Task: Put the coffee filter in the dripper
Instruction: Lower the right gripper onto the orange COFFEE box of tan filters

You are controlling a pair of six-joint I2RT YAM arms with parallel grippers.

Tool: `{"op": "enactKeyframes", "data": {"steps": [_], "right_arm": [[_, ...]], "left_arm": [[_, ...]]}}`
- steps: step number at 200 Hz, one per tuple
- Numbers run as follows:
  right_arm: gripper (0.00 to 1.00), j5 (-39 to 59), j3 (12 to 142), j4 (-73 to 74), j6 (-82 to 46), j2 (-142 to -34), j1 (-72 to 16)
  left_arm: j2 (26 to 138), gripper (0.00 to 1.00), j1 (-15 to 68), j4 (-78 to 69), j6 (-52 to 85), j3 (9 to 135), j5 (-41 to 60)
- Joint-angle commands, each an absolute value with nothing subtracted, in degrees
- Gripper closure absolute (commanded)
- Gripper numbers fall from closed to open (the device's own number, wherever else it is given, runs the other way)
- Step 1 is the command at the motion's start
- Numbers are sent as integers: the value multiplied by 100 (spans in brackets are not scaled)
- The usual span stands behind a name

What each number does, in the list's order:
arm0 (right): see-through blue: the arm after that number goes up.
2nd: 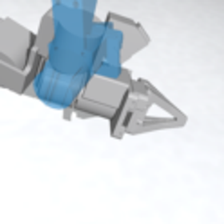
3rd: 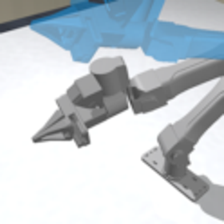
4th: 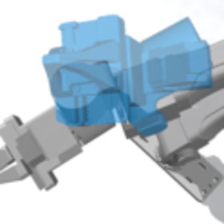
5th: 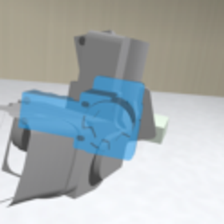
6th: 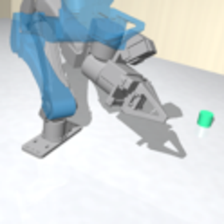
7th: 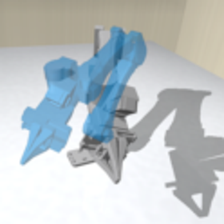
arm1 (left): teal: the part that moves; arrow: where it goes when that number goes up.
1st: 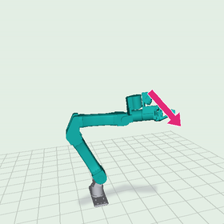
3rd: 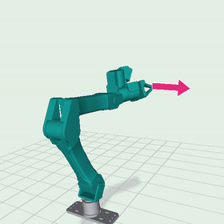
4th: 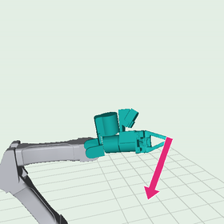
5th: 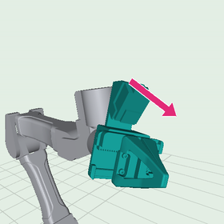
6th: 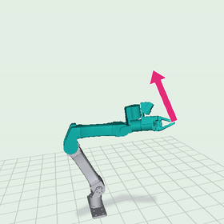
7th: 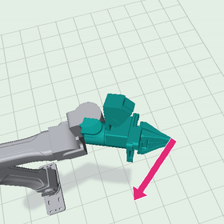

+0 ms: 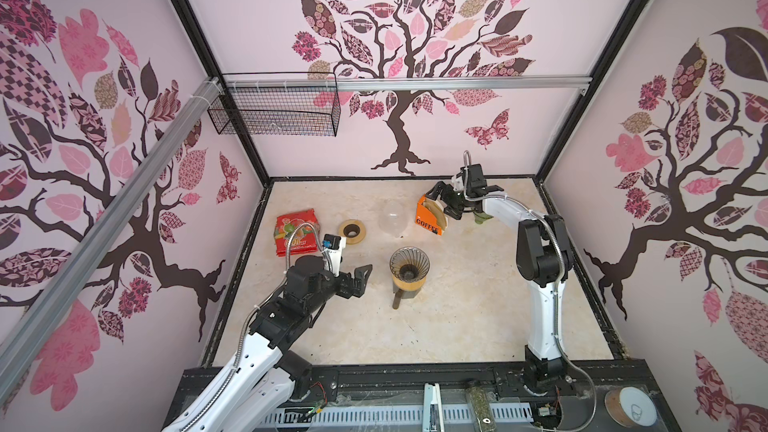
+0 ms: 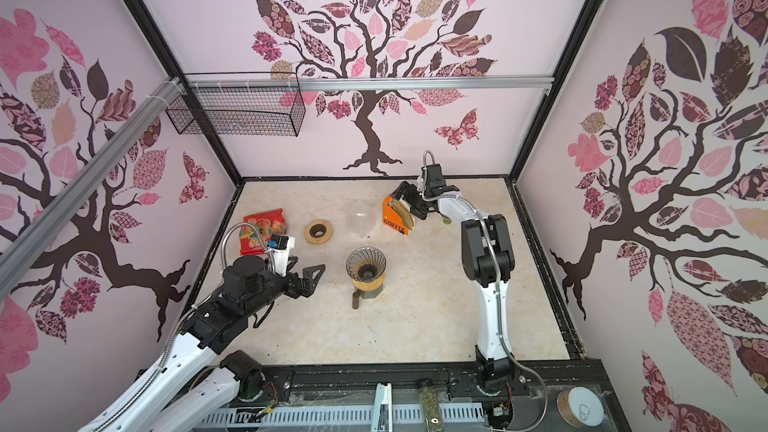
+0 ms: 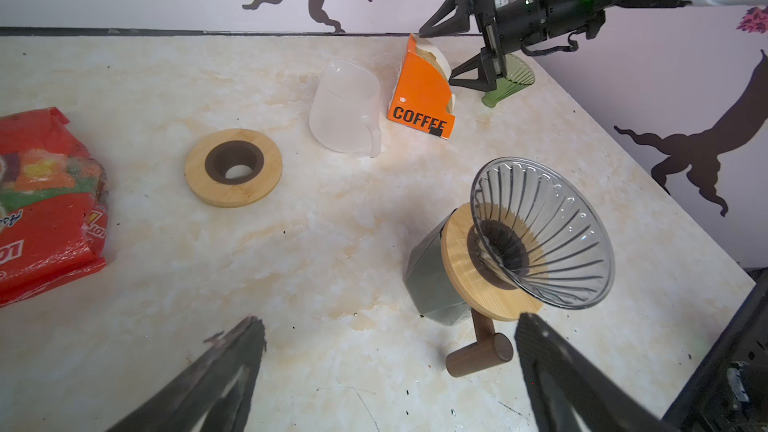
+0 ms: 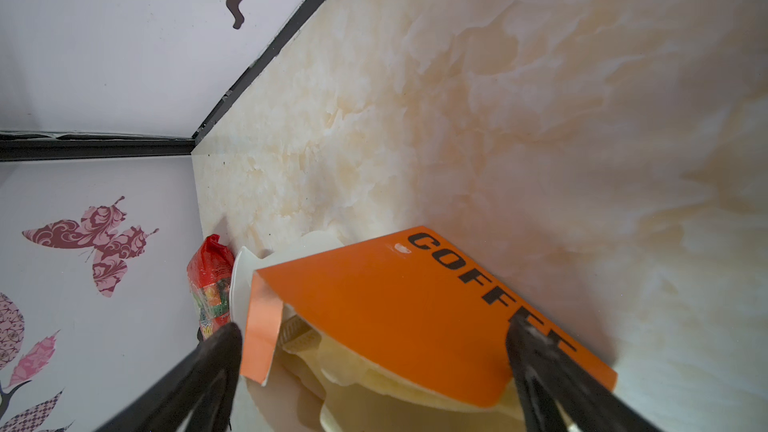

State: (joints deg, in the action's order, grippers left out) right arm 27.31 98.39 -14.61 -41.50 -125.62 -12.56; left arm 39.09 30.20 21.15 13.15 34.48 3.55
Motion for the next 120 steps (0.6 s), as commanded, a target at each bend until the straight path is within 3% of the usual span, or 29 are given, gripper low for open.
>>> {"op": "enactKeyframes", "data": {"steps": [1,120], "right_arm": [[0,2870,9678,-1347,-4220,-12553,-1229],[0,3017,8786,-965,-4564,-11832,-1252]], "left_arm": [[3893,3,3113,2049,1173,3353,328],[4081,3,3313,2020,1216,3331,560]]}}
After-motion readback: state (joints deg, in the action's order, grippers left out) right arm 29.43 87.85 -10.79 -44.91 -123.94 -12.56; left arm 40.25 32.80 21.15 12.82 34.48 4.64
